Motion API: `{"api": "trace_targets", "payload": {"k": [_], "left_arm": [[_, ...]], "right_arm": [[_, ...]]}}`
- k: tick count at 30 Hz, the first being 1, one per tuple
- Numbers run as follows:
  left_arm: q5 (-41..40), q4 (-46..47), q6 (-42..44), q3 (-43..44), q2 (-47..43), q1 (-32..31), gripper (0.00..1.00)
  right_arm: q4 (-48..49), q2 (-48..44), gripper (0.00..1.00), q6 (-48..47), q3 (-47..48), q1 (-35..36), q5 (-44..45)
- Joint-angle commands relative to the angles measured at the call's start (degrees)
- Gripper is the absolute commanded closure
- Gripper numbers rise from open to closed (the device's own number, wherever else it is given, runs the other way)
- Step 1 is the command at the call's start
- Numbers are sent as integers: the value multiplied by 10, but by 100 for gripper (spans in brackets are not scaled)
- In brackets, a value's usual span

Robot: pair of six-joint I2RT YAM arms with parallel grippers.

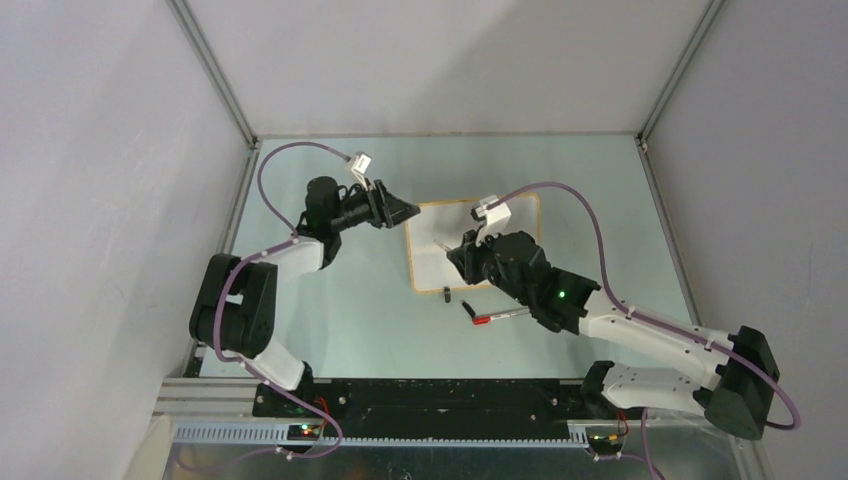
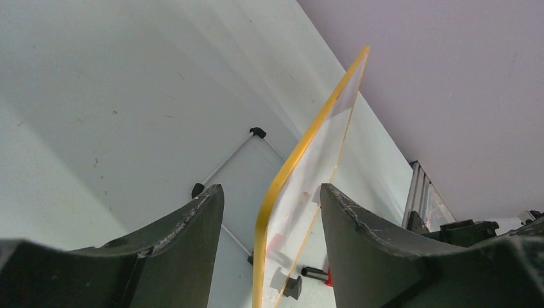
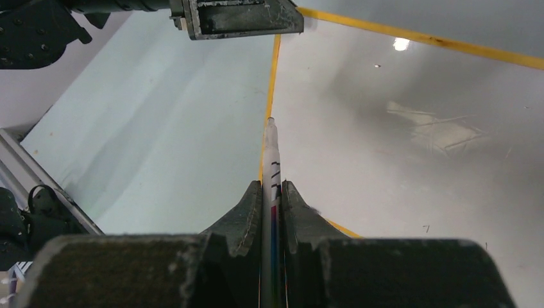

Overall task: Write a sentence on the whiteboard
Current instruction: Hold the whiteboard at the center of the board.

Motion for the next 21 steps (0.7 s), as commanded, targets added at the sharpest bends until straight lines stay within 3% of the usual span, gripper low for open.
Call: {"api": "trace_targets", "payload": {"k": [1,21], "left_arm": [[24,22,12,16,5,5,38],[46,46,-3,25,31,7,52]], "right_arm": [[-80,24,100,36,75,-8,-18],[-118,39,100,66,98,-38,-60]]}}
